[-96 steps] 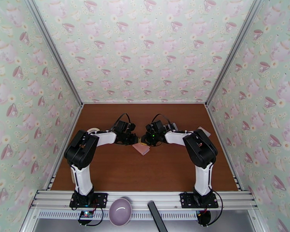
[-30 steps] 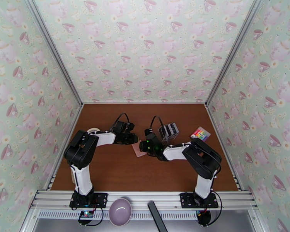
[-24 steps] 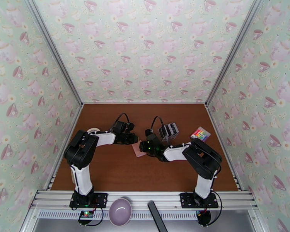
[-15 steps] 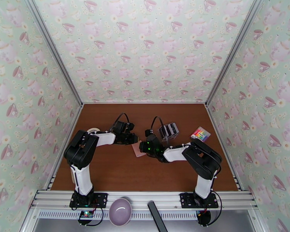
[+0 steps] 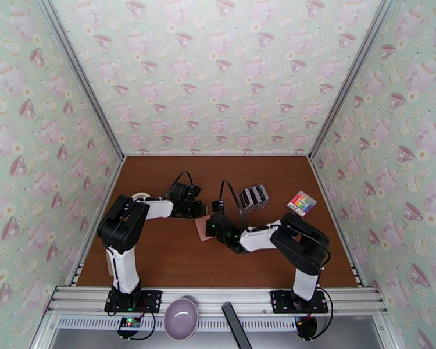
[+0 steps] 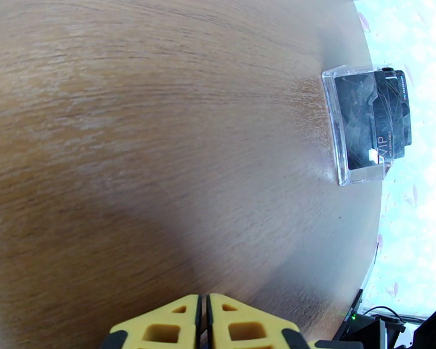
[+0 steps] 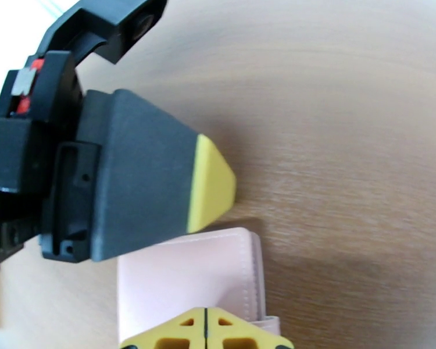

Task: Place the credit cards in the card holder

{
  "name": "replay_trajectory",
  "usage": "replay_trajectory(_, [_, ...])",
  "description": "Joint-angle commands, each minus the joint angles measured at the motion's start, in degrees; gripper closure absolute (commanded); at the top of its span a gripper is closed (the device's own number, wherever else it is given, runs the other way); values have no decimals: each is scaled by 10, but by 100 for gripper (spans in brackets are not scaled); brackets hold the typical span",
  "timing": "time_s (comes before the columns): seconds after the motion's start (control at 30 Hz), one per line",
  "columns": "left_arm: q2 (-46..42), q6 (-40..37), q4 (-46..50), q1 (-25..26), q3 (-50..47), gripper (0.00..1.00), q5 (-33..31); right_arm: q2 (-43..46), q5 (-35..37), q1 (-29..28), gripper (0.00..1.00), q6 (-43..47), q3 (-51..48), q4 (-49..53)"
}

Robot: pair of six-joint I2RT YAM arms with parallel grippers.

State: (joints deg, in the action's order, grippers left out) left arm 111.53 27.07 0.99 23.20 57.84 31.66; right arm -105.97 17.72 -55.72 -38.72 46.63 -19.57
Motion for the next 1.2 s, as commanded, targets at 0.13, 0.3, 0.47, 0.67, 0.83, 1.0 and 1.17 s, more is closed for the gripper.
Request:
replay_trajectory(0.13, [29,2,40,-1,-24,88,-38,-55,131,-58,93,-10,48,175])
replay_trajectory(0.3, [26,4,38,0,-25,88,-37,-88,165,-71,94,-42,87,239])
replay_trajectory(0.47, [21,4,38,0,-24,87,-37,-151,147,-71,97,-58,159,323])
replay_trajectory(0.67, [15,3,40,-3,-29,87,-38,-195,109,-72,97,-66,219,383])
replay_trajectory(0.83, [-9,-2,46,-4,-32,87,-42,-87,134,-65,86,-74,131,316])
replay_trajectory(1.0, [-49,-6,55,-6,-32,87,-45,15,133,-55,70,-36,67,235])
replay_trajectory(1.17, [-113,-20,81,-4,-32,86,-65,58,93,-28,68,-4,76,219])
